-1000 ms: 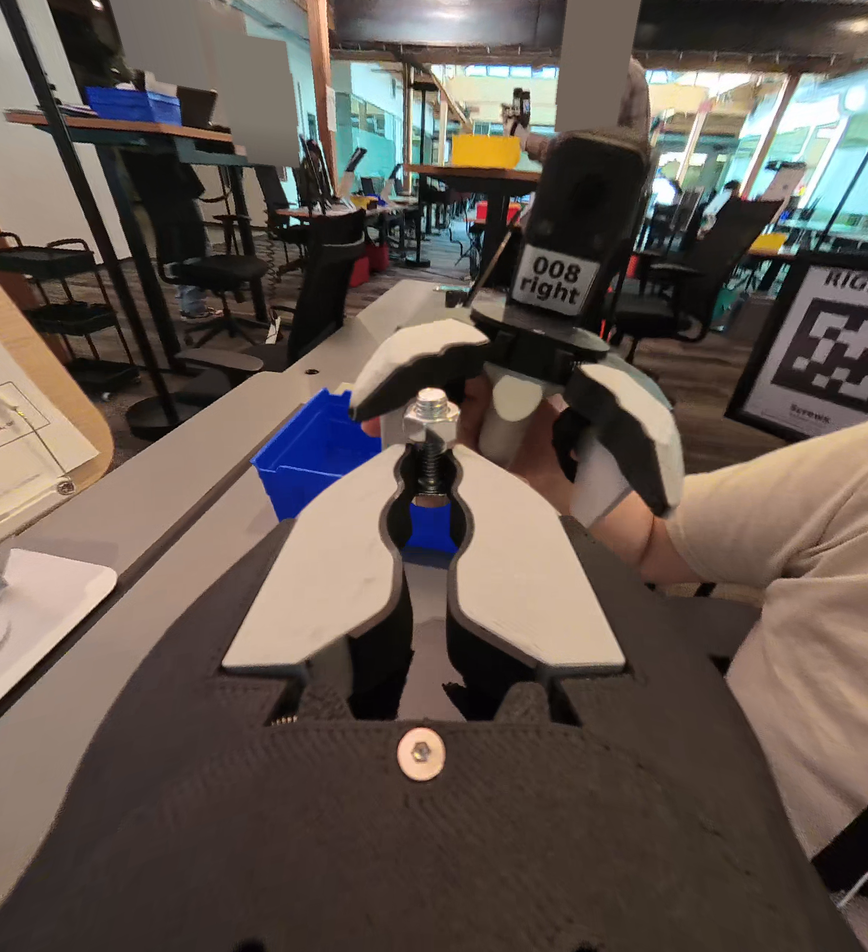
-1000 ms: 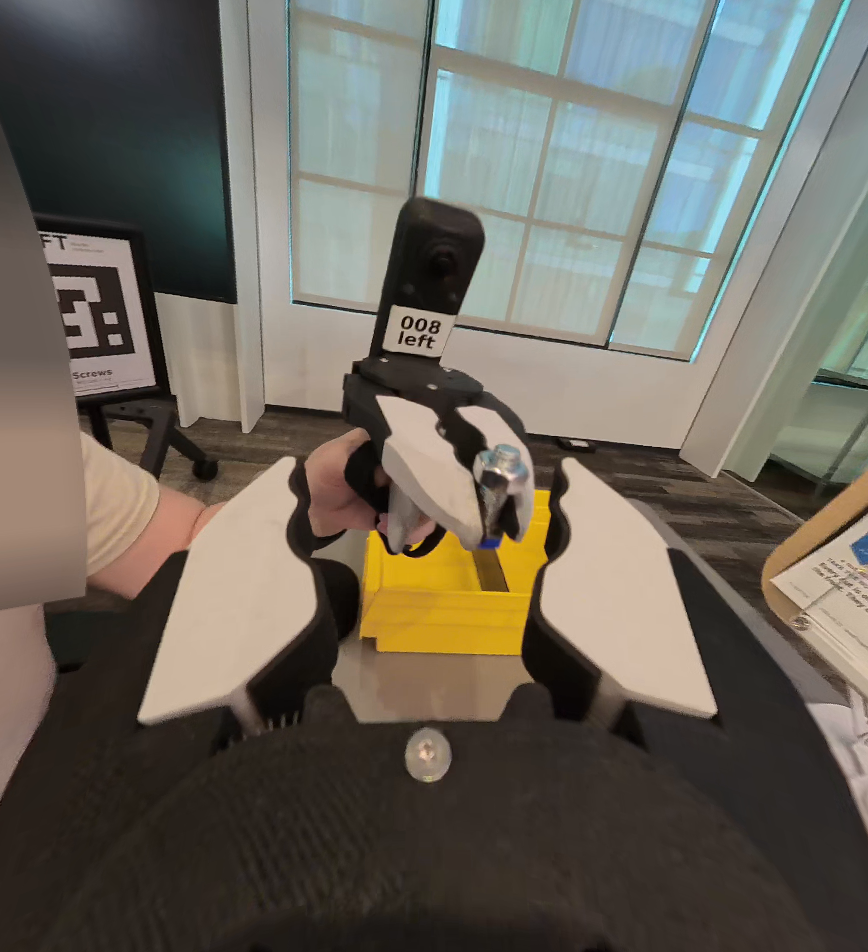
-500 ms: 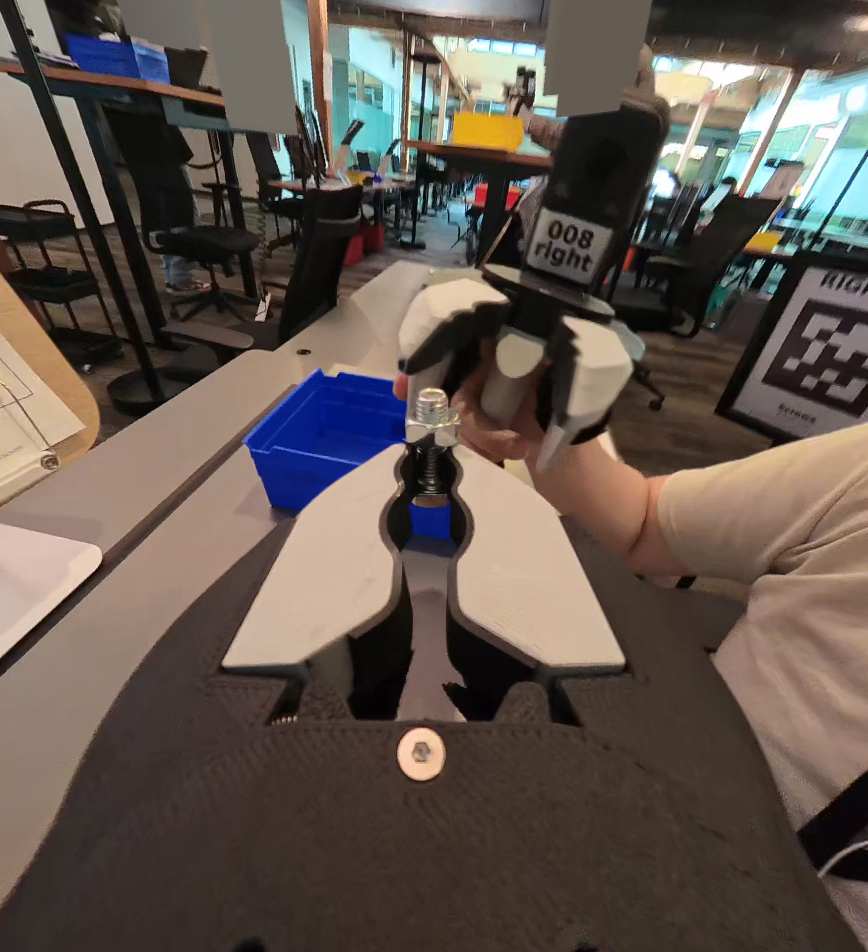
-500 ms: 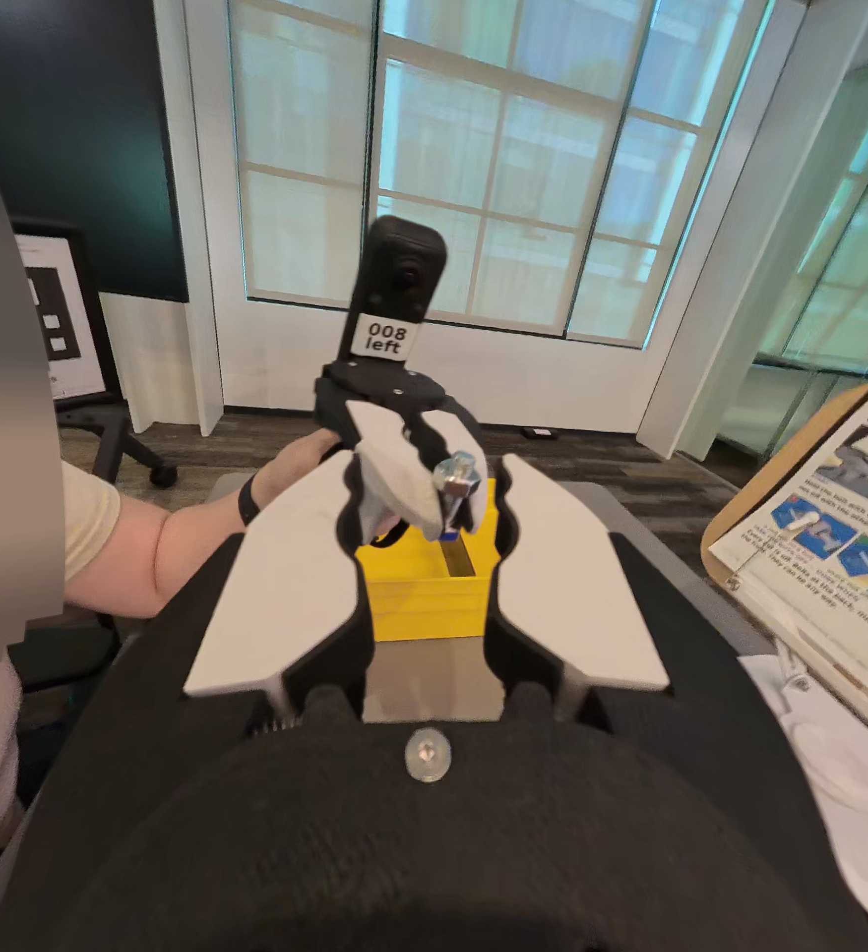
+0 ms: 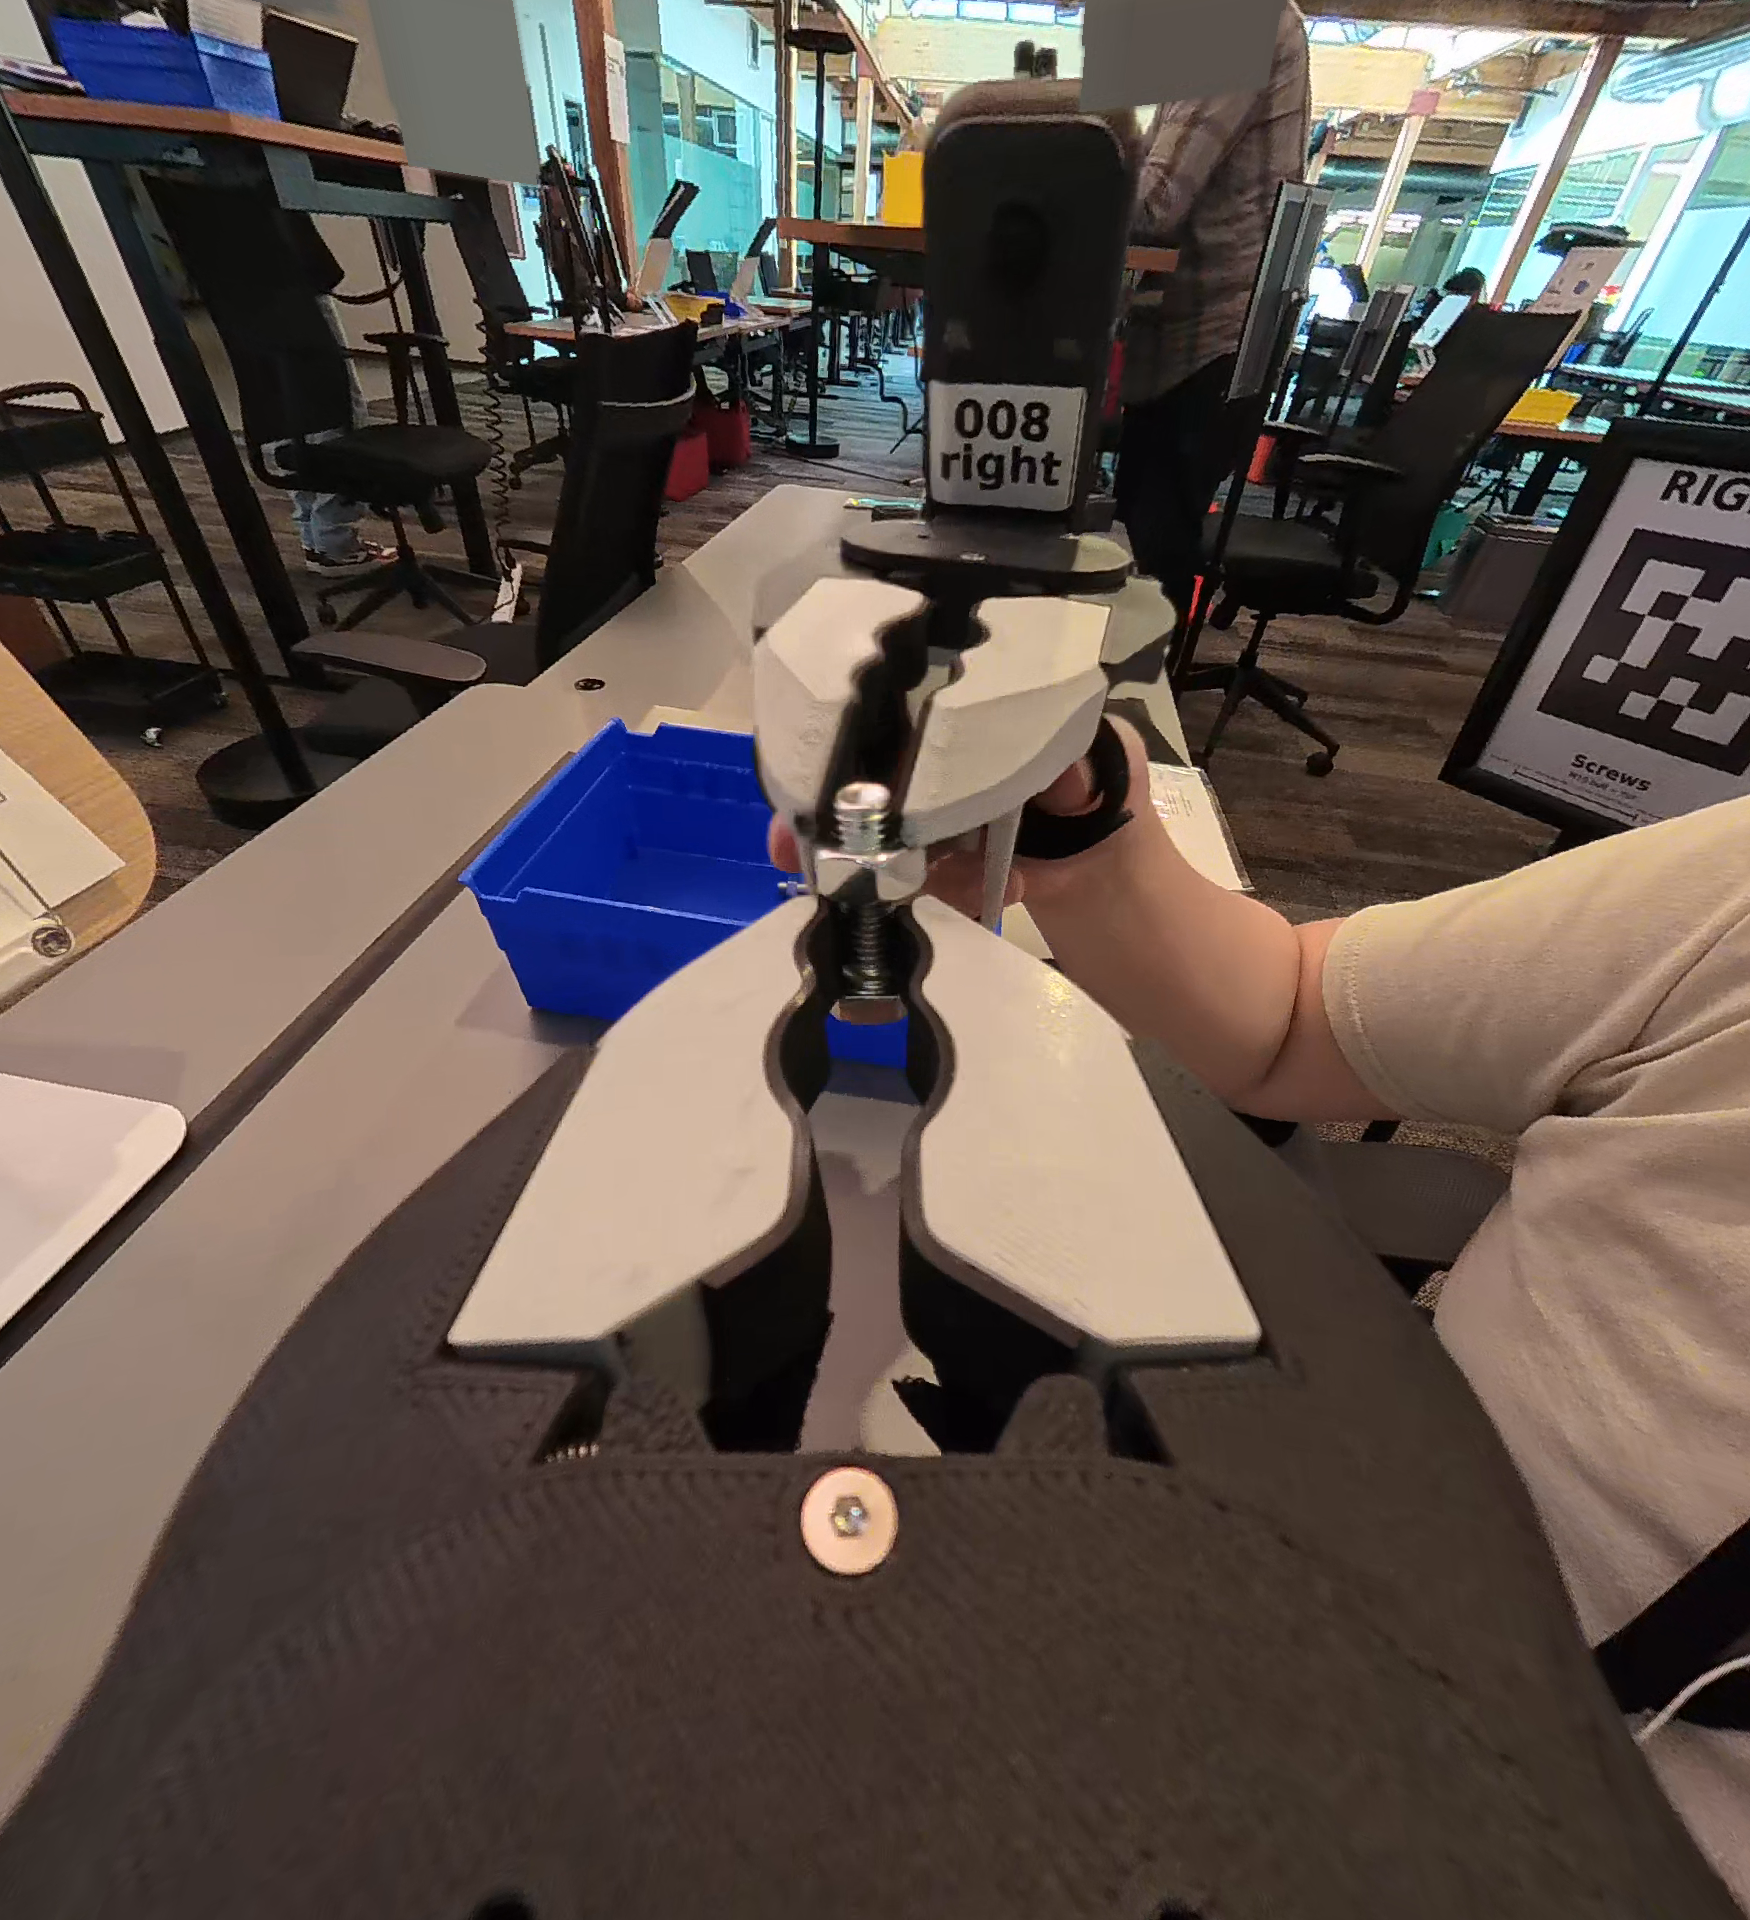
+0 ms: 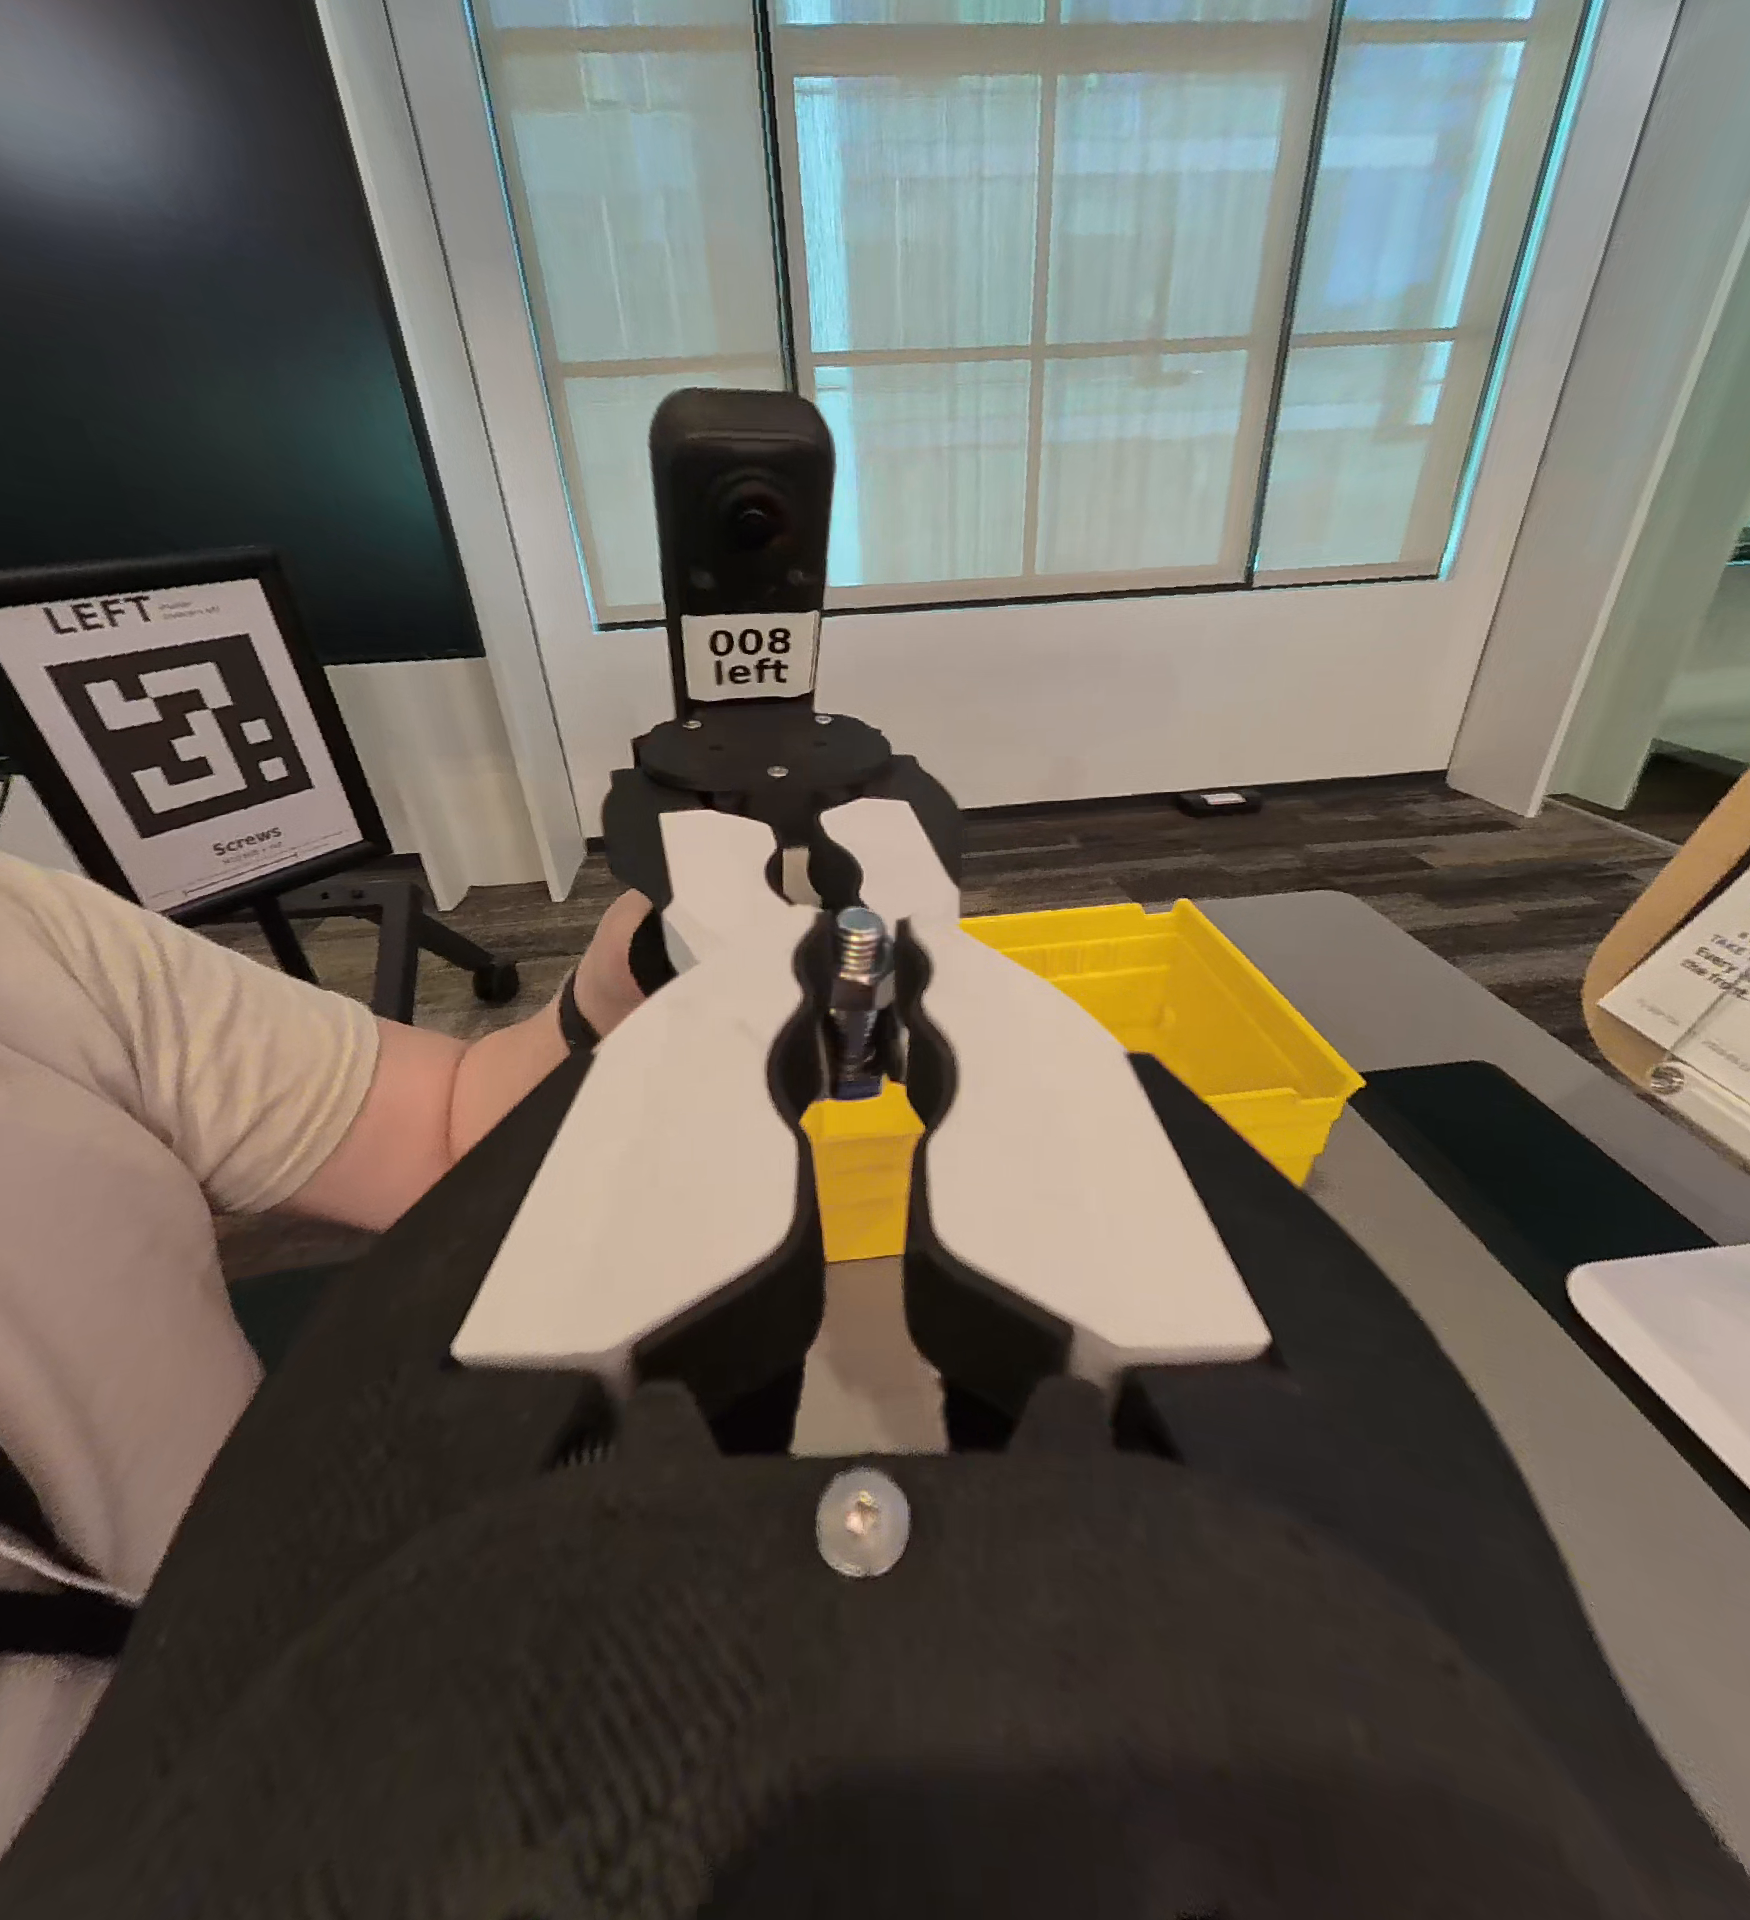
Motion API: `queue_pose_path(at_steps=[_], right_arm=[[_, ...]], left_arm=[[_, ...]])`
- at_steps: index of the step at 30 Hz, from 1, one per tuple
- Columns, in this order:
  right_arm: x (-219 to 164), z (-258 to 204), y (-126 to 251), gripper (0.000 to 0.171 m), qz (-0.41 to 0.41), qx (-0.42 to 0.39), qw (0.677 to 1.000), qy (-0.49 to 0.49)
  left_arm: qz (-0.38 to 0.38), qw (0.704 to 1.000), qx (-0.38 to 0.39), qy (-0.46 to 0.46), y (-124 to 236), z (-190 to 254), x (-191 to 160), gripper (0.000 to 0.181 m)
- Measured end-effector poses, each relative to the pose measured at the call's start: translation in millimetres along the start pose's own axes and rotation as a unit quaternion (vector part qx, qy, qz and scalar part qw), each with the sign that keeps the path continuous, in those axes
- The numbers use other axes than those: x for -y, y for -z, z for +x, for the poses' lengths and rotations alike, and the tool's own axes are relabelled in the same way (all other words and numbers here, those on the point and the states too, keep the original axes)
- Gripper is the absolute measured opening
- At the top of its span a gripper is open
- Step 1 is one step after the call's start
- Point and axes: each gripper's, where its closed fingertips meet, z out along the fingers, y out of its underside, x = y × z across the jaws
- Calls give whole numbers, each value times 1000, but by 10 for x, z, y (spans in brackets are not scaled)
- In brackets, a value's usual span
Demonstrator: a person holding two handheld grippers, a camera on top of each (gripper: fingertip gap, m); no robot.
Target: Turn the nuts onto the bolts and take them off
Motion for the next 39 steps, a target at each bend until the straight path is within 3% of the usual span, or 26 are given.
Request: queue_pose_path(at_steps=[4,6,8,11,17,21,23,26,31,35,39], right_arm=[[-12,12,17,9,-1,17,999,-36],[-9,53,27,9,6,16,999,-52],[6,74,47,10,15,21,998,-59],[10,82,62,9,16,21,998,-53],[3,52,43,10,12,15,1000,-23],[56,32,60,13,32,14,999,6],[80,15,60,29,40,17,999,7],[60,32,38,37,37,10,999,7],[22,8,8,38,19,0,999,33],[17,-116,41,22,-2,26,999,41],[92,86,50,36,31,-48,997,52]], left_arm=[[2,999,-28,28,3,33,-3,14],[-1,998,-27,52,4,-16,-25,35],[-14,997,-38,69,-7,-29,-77,41],[-27,994,-57,89,-54,-8,-140,40],[-13,991,-90,103,-114,45,-151,20],[-3,995,-65,74,-111,13,-112,19],[0,997,-43,59,-90,-29,-94,19],[5,998,-37,56,-63,-43,-68,19],[14,998,-8,56,-21,-134,-40,19],[26,997,14,67,55,-245,-10,19],[25,998,8,60,43,-189,6,19]])
